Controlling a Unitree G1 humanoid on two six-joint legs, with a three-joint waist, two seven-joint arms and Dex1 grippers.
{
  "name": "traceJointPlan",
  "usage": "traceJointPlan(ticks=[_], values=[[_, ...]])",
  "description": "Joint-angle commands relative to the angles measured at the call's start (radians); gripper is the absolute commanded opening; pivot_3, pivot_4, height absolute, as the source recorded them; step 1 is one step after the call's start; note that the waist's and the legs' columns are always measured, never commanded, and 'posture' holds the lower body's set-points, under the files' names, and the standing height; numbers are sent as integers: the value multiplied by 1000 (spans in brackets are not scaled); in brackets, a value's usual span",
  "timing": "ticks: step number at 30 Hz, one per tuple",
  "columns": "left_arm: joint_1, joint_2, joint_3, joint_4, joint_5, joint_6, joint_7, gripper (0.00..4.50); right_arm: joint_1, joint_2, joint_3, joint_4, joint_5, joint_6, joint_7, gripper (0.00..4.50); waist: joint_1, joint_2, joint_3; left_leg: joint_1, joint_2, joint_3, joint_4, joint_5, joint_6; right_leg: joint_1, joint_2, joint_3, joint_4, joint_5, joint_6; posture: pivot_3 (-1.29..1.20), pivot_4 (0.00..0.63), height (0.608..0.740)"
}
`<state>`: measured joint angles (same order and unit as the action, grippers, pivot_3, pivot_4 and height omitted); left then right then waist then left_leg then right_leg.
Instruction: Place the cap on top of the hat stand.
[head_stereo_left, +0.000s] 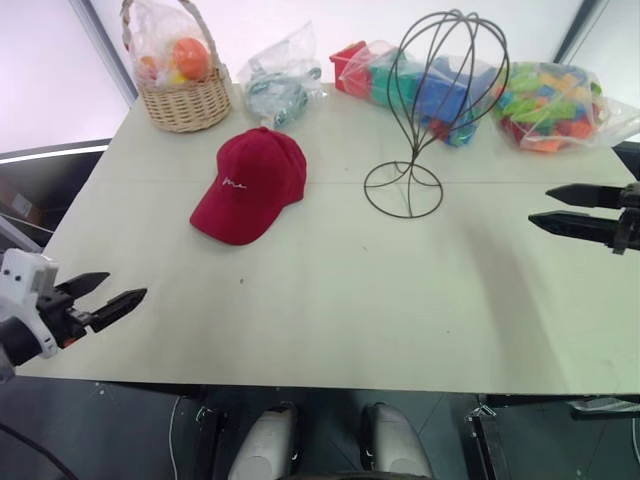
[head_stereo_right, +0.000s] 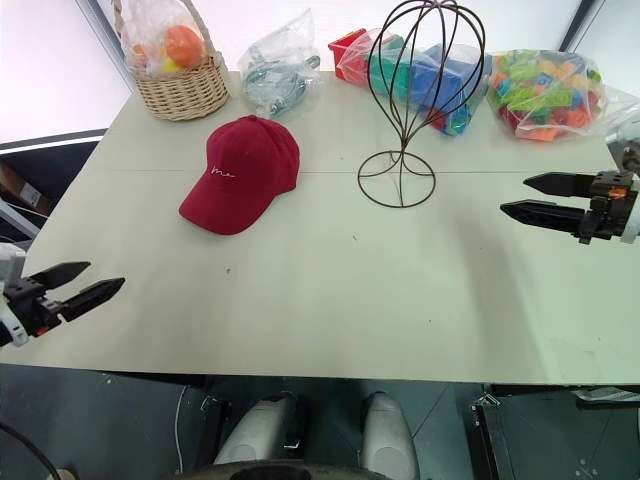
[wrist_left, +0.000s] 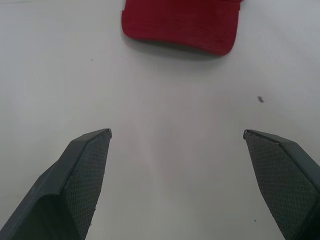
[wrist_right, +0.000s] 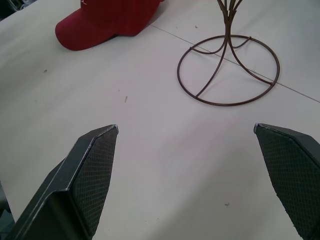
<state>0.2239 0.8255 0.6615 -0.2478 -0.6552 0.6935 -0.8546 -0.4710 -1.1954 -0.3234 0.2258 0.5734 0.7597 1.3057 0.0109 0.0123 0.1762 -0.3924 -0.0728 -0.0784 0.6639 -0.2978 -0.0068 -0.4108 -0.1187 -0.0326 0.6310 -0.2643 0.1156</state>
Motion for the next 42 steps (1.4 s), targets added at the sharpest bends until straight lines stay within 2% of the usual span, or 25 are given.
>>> traceJointPlan(ticks=[1, 32, 37, 42], values=[[-5, 7, -1, -18, -12, -4, -11, 4425, -4, -8, -30, -32, 18, 7, -10, 4500, 0, 0, 0, 0, 0, 0, 0, 0, 0, 0, 0, 0, 0, 0, 0, 0, 150, 740], [-102, 16, -71, 37, 134, -161, 41, 4425, -34, 22, -19, -101, 38, 63, -98, 4500, 0, 0, 0, 0, 0, 0, 1, 0, -1, 0, 0, 0, 0, 0, 0, 0, 150, 740], [-115, 57, -111, 81, 292, -347, 51, 4425, -56, -1, -9, -90, 29, 50, -80, 4500, 0, 0, 0, 0, 0, 0, 1, 0, -1, 0, 0, 0, 1, 0, 0, 0, 150, 740], [-160, 172, -205, 244, 542, -732, 63, 4425, -138, -23, 24, -80, 25, 36, -48, 4500, 0, 0, 0, 0, 0, 1, 0, 0, -1, 0, 0, 0, 1, 0, 0, 0, 150, 740]])
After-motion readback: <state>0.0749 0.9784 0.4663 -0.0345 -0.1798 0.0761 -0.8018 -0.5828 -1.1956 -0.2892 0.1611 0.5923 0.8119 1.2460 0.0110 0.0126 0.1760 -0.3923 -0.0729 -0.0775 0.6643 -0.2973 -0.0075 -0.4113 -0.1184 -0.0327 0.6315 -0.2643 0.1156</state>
